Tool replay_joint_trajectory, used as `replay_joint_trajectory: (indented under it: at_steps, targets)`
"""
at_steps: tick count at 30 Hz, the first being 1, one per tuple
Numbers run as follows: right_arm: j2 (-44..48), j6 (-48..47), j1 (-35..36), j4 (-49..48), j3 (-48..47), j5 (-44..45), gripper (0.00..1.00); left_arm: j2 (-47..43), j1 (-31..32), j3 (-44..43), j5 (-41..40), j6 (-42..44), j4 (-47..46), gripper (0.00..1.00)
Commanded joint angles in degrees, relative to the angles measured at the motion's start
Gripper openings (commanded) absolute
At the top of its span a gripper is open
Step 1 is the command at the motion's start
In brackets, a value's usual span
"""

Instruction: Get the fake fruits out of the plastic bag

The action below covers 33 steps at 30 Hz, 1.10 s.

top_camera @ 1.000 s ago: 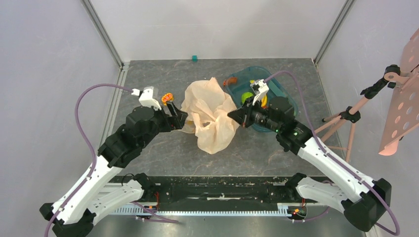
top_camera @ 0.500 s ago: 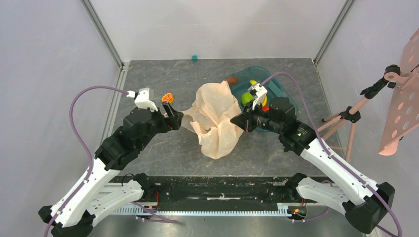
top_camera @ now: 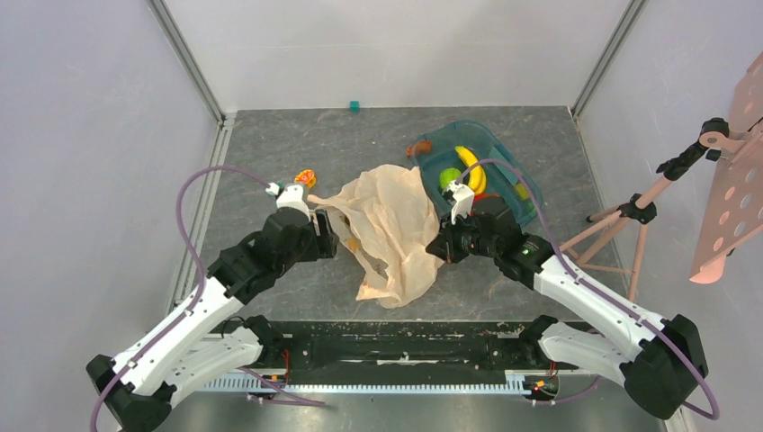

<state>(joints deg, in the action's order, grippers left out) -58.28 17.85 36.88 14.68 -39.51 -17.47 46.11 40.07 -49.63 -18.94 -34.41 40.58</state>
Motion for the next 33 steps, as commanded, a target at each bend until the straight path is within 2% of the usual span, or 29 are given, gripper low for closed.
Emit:
replay_joint_trajectory:
  at_steps: [1, 7, 9, 11, 14, 15, 21, 33]
  targets:
    - [-0.5, 0.4, -0.1, -4.3, -0.6, 1.4, 0.03, -3.5, -0.3, 7.5, 3.7, -4.6, -3.0, 0.74]
    - [-1.8, 0.3, -0.1, -4.4, -0.9, 1.5, 0.05, -0.4, -0.3, 13.3, 2.9, -3.2, -11.0, 0.63]
    - [-1.6, 0.3, -0.1, -4.3, -1.0, 1.6, 0.05, 2.2, -0.3, 14.4, 2.5, -1.9, -15.1, 0.64]
    - [-1.3, 0.3, 0.0, -4.4, -1.0, 1.5, 0.06, 5.0, -0.3, 15.2, 1.6, -0.8, -19.0, 0.68]
    - [-1.2, 0.4, -0.1, -4.5, -0.8, 1.1, 0.07, 8.8, -0.3, 15.7, -1.9, 0.7, -25.2, 0.83]
    - [-1.3, 0.5, -0.1, -4.6, -0.6, 0.9, 0.07, 10.0, -0.3, 15.9, -2.8, 1.7, -27.5, 0.84]
    - [-1.1, 0.7, -0.1, -5.2, 0.4, -0.1, 0.07, 18.4, -0.3, 14.4, -4.1, 7.6, -36.3, 0.87]
    - [-1.5, 1.1, -0.1, -6.3, 1.5, -1.2, 0.08, 35.4, -0.3, 7.0, -5.9, 16.6, -43.6, 0.88]
